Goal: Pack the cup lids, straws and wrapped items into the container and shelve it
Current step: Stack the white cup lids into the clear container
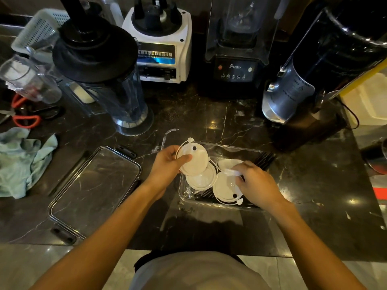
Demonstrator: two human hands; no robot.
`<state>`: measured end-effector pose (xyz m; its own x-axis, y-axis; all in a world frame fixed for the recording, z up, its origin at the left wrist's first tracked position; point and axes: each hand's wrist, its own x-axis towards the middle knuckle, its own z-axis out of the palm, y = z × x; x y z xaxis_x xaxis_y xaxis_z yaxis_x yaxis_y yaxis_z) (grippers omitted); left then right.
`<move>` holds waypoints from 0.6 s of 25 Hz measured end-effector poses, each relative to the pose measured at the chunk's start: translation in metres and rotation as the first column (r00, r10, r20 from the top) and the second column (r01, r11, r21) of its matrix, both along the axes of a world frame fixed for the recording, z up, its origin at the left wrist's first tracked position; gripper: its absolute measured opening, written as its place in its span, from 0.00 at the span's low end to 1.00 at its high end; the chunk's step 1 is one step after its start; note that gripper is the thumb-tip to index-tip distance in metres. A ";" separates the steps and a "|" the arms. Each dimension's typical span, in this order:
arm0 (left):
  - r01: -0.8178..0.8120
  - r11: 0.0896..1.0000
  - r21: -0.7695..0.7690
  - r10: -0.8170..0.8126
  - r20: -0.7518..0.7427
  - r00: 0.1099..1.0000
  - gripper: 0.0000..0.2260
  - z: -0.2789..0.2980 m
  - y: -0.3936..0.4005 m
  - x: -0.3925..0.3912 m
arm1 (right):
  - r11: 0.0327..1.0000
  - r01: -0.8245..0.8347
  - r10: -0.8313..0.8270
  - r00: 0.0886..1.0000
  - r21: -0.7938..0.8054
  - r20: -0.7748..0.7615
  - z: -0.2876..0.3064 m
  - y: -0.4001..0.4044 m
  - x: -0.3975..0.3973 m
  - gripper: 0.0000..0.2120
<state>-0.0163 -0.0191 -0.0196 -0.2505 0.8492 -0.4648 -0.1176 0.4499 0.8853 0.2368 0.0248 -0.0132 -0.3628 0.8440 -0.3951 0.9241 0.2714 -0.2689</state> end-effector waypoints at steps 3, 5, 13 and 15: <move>-0.001 1.000 -0.002 0.001 0.000 1.000 0.07 0.000 0.002 0.001 | 0.985 0.147 -0.126 0.969 0.090 -0.211 0.004 0.003 0.005 0.05; 0.004 1.000 -0.006 -0.004 0.003 1.000 0.08 0.000 0.002 0.002 | 0.958 0.282 -0.239 0.875 0.043 -0.420 0.010 0.006 0.006 0.08; 0.003 1.000 0.020 -0.004 0.069 0.998 0.08 -0.001 0.000 0.007 | 0.784 0.287 -0.619 0.315 -0.550 -0.719 0.035 0.011 -0.005 0.10; 0.020 1.000 0.010 -0.021 0.142 0.990 0.09 0.003 -0.002 0.009 | 0.789 0.196 -0.609 0.373 -0.582 -0.700 0.034 0.010 -0.009 0.11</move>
<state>-0.0076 -0.0213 -0.0164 -0.1655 0.8575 -0.4871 -0.2330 0.4460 0.8642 0.2277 0.0352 0.0212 -0.3284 0.8553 -0.4008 0.1542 -0.3701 -0.9161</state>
